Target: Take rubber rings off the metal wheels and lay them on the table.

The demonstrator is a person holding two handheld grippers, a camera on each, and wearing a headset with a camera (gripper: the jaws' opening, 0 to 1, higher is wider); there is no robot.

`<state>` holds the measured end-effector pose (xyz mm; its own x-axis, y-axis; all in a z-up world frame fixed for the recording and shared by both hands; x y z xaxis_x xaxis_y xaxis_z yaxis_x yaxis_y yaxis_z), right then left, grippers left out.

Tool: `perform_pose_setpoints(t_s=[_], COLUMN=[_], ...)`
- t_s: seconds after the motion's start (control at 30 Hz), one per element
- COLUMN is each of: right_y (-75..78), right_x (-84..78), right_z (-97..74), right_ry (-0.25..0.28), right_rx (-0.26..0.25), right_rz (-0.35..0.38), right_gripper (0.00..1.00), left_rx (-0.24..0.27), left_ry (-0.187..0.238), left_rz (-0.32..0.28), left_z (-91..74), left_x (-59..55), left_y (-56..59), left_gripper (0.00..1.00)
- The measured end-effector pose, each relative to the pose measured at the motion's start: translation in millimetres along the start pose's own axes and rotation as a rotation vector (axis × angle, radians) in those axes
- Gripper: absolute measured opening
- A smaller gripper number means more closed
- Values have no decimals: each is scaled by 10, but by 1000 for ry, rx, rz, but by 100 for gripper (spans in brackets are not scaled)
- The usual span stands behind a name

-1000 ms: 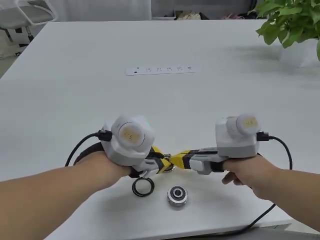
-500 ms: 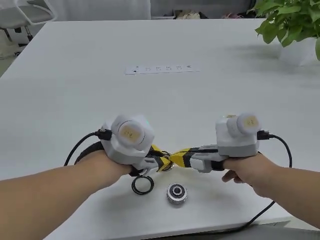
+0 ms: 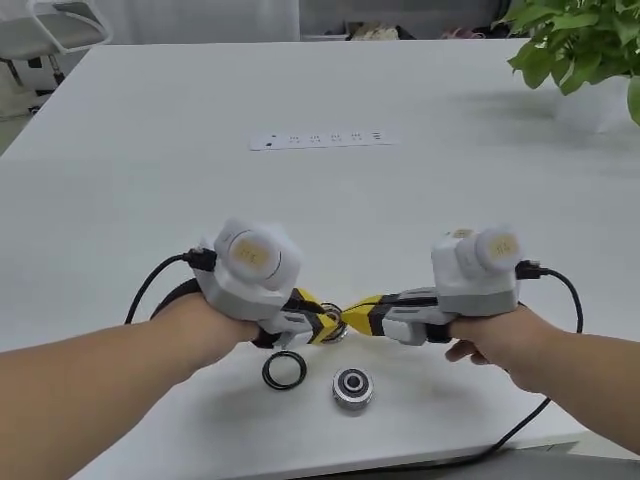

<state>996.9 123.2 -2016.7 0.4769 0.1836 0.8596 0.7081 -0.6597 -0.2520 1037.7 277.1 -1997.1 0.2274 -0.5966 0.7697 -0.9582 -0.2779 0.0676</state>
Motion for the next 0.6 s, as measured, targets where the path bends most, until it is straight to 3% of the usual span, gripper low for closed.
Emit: perform_pose_setpoints(t_s=[0.27, 0.6], right_y=[-4, -43], right_x=[27, 110], right_z=[-36, -89], right_ry=[10, 49], right_rx=[8, 26], right_rz=[-3, 11], right_gripper=[0, 0], left_rx=[-21, -7], left_ry=[33, 50], left_rz=[1, 16], left_z=[-147, -413], left_x=[38, 3], left_y=[40, -12], left_gripper=[16, 21])
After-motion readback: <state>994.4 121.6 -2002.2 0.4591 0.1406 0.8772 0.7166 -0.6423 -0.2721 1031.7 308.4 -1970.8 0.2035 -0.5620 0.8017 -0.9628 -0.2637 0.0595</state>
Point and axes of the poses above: the centre of the closed fingertips' face, and the gripper's own axes: z roughly forward along the fingers, y roughly to its right, x roughly out of its top, the point moved 10 cm from there along -z, roughly backward along the fingers, and after that the axes turned 4 degrees about -z, right-handed, at the moved point
